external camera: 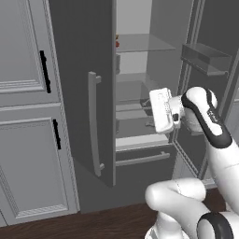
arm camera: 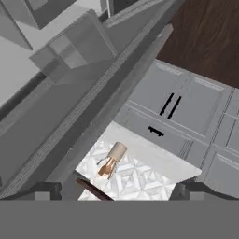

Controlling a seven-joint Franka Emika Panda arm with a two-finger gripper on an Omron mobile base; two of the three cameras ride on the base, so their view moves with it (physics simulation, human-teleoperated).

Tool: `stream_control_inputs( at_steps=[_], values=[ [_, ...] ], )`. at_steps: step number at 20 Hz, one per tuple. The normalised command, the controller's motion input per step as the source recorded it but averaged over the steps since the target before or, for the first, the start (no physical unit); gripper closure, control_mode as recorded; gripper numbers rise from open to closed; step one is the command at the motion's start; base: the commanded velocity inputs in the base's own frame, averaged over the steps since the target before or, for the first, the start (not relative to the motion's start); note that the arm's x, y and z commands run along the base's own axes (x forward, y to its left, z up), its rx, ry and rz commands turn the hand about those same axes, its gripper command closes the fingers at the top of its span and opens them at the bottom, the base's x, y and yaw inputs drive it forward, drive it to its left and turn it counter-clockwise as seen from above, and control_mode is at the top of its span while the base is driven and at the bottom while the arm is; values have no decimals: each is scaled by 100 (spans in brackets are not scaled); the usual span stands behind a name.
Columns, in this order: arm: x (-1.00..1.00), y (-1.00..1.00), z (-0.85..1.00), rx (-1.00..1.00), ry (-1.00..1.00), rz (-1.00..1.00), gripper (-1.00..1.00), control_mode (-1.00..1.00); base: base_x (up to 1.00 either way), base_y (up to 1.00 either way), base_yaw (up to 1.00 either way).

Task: Take the strawberry from the fridge and place it on top of the pancake, located on the dining counter.

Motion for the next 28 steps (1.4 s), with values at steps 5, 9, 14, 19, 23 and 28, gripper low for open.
stream_control_inputs(
  at_steps=[5,9,14,19,23,28],
  values=[
    [84,30,-1,5,38,28,-100,-100,0,0,0],
    [99,10,0,5,10,18,-100,-100,0,0,0],
    [62,26,-5,10,0,11,-100,-100,0,0,0],
    [26,61,-24,1,0,1,-100,-100,0,0,0],
    [22,58,-13,0,0,0,-100,-100,0,0,0],
    [-7,57,-3,0,0,-3,-100,-100,0,0,0]
  ],
)
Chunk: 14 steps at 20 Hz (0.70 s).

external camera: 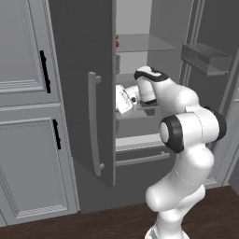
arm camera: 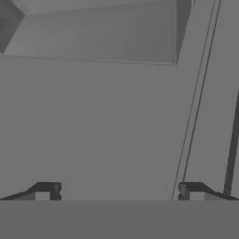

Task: Take the strawberry from the fridge and place it on top of the pancake, located on the dining counter.

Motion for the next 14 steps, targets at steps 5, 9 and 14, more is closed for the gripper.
stream_control_inputs(
  at_steps=[5,9,14],
  values=[
    [-20,68,0,0,0,-9,-100,-100,0,0,0],
    [-14,78,0,0,0,-9,-100,-100,0,0,0],
    [-6,68,0,0,0,-7,-100,-100,0,0,0]
  ],
)
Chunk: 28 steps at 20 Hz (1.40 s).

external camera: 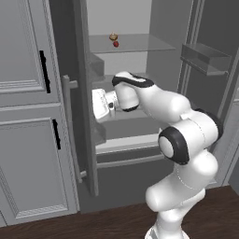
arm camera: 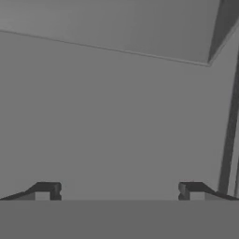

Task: Take the strawberry from the fridge and place it on top of the pancake, located on the dining counter.

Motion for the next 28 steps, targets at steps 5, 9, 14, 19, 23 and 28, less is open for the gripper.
stream_control_inputs(
  at_steps=[5,9,14,19,23,28],
  values=[
    [0,38,0,0,0,-1,-100,-100,0,0,0],
    [0,54,-1,0,0,0,-100,-100,0,0,0],
    [0,51,0,0,-2,0,-100,-100,0,0,0],
    [0,17,0,0,-4,0,-100,-100,0,0,0],
    [0,-31,0,1,-3,-4,-100,-100,0,0,0],
    [0,-82,1,8,0,-5,-100,-100,0,0,0]
  ],
)
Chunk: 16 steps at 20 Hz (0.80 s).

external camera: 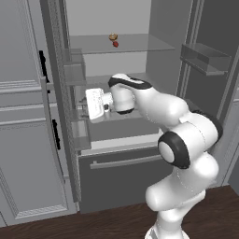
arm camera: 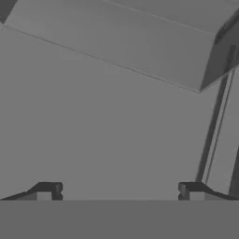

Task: Take the strawberry from the fridge and place it on top of the pancake, located on the dining counter.

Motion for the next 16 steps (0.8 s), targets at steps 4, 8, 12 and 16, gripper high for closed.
stream_control_inputs(
  at_steps=[4,8,12,16],
  values=[
    [0,-100,14,5,-6,4,-100,-100,0,0,0],
    [0,-100,8,0,-19,18,-100,-100,0,0,0],
    [0,-100,0,-20,-41,23,-100,-100,0,0,0],
    [0,-94,0,-44,-40,23,-100,-100,0,0,0]
  ],
)
